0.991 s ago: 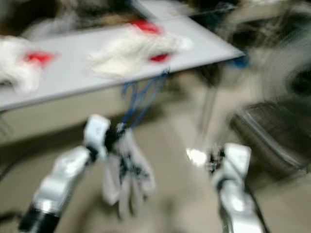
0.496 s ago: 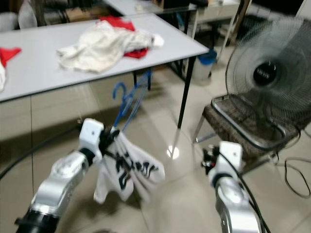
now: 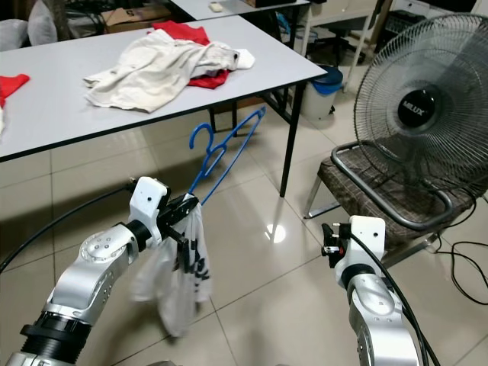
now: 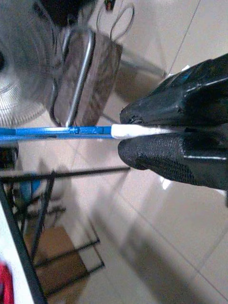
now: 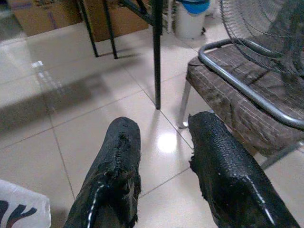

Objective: Hang hanger

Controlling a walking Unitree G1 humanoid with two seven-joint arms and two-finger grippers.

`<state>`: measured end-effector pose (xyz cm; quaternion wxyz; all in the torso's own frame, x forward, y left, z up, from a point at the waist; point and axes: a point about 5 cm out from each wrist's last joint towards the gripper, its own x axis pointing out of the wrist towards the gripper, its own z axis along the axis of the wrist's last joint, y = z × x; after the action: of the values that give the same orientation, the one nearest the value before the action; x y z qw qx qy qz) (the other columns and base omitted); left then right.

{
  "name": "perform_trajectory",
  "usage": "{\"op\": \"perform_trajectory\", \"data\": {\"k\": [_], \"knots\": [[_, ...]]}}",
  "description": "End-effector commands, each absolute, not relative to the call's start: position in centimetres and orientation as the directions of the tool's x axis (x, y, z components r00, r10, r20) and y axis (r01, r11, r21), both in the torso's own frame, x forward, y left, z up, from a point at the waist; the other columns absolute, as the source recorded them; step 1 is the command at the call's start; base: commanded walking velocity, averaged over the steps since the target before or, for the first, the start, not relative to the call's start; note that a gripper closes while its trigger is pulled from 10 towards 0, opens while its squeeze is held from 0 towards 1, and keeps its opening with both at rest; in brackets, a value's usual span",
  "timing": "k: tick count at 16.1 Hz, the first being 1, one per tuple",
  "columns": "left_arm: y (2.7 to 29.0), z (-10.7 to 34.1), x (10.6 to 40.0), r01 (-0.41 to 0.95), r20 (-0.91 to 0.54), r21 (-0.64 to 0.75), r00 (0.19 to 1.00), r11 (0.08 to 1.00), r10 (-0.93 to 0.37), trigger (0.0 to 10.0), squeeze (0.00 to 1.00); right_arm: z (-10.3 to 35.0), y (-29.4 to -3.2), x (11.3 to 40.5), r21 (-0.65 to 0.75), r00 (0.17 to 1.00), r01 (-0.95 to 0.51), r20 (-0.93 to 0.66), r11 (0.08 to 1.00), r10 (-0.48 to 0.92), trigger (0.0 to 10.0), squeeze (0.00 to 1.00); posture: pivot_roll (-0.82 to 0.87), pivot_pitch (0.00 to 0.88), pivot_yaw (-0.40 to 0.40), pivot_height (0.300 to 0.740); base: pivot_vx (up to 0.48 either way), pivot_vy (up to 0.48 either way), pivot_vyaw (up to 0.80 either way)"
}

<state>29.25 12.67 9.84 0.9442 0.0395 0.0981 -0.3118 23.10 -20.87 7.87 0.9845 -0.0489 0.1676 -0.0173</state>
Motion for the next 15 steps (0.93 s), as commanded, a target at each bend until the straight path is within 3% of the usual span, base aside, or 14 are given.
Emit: {"op": "perform_trajectory", "data": {"k": [1, 3, 4, 6, 8, 9, 11, 15], "knots": [[12.8, 10.9, 29.8, 0.656, -0.2, 0.03, 0.743, 0.754, -0.638, 0.0, 0.0, 8.3, -21.0, 23.8, -0.084, 0.952, -0.035, -0.305, 0.996, 0.008, 10.0, 0.0, -0.04, 0.003, 0.03, 0.74, 0.0, 0.0, 0.0], [14.1, 13.5, 31.1, 0.795, -0.206, 0.056, 0.601, 0.604, -0.772, 0.0, 0.0, 8.2, -21.4, 24.2, 0.032, 0.928, -0.208, -0.309, 0.978, 0.207, 10.0, 0.0, -0.05, 0.004, 0.052, 0.74, 0.0, 0.0, 0.0], [14.4, 14.3, 31.4, 0.818, -0.2, 0.058, 0.571, 0.572, -0.796, 0.0, 0.0, 7.8, -22.0, 24.2, 0.043, 0.92, -0.222, -0.321, 0.974, 0.224, 10.0, 0.0, -0.05, 0.005, 0.059, 0.74, 0.0, 0.0, 0.0], [15.1, 17.1, 32.0, 0.888, -0.157, 0.041, 0.459, 0.458, -0.875, 0.0, 0.0, 6.4, -25.2, 24.0, 0.04, 0.914, -0.117, -0.386, 0.992, 0.123, 10.0, 0.0, -0.05, 0.012, 0.057, 0.74, 0.0, 0.0, 0.0], [15.1, 18.4, 31.5, 0.938, -0.158, 0.035, 0.346, 0.345, -0.925, 0.0, 0.0, 6.3, -26.8, 24.1, 0.123, 0.922, -0.052, -0.374, 0.991, 0.094, 10.0, 0.0, -0.05, 0.021, 0.058, 0.74, 0.0, 0.0, 0.0], [15.1, 19.0, 31.3, 0.961, -0.16, 0.026, 0.276, 0.276, -0.948, 0.0, 0.0, 6.3, -27.3, 24.2, 0.184, 0.927, -0.054, -0.356, 0.982, 0.117, 10.0, 1.0, -0.04, 0.024, 0.059, 0.74, 0.0, 0.0, 0.0], [14.9, 19.7, 30.8, 0.982, -0.158, 0.011, 0.186, 0.187, -0.97, 0.0, 0.0, 6.5, -27.1, 24.6, 0.286, 0.931, -0.103, -0.309, 0.953, 0.194, 10.0, 1.0, -0.04, 0.031, 0.063, 0.74, 0.0, 0.0, 0.0], [13.2, 20.9, 30.1, 0.997, -0.131, 0.017, 0.073, 0.071, -0.989, 0.0, 0.0, 6.2, -25.8, 26.6, 0.277, 0.899, -0.204, -0.327, 0.939, 0.291, 10.0, 1.0, -0.03, 0.071, 0.068, 0.74, 0.0, 0.0, 0.0]]}}
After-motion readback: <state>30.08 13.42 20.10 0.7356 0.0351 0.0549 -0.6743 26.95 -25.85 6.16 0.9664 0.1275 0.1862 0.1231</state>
